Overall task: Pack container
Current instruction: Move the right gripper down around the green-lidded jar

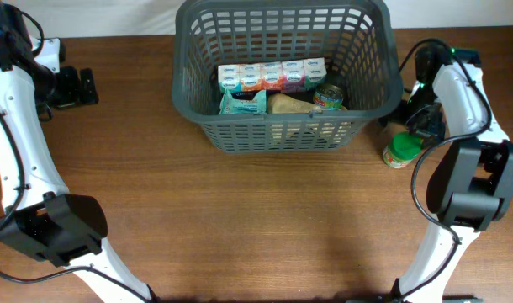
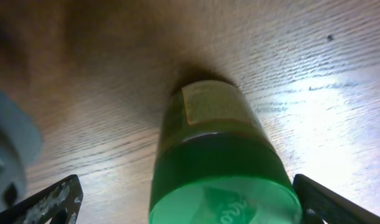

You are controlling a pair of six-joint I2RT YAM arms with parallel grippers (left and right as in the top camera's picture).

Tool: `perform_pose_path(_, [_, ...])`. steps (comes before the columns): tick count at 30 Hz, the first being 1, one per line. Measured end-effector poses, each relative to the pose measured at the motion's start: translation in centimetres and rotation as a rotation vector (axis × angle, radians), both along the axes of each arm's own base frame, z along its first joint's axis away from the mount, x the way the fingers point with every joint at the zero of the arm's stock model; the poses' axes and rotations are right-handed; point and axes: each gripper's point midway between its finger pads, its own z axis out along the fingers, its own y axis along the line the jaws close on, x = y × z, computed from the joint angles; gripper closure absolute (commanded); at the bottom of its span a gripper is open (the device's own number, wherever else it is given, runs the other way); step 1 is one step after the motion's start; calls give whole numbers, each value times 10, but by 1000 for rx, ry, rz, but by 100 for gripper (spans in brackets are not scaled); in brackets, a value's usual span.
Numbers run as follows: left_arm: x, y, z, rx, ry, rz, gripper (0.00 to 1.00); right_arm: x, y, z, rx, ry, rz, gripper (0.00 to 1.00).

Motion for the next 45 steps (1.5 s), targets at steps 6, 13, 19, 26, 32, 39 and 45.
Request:
perform_pose_path(6, [0,0,0,0,0,0,1,-12,2,-14,6,40,0,1])
perform_pose_path(13, [0,0,0,0,0,0,1,-9,-3,-16,4,26,-11,1])
perform_pose_path(19, [0,0,0,0,0,0,1,-10,-12,-16,4,22,-32,1])
perform_pose_path(26, [0,0,0,0,0,0,1,-22,-11,-35,14,55,-16,1])
perform_pose_path(32, [0,0,0,0,0,0,1,-18,-12,-37,11,37,-15,1])
perform_pose_path(39, [0,0,0,0,0,0,1,-6,-12,-39,17,-17,-7,1])
perform_pose_path(45, [0,0,0,0,0,0,1,-6,-10,-39,30,-15,8,0])
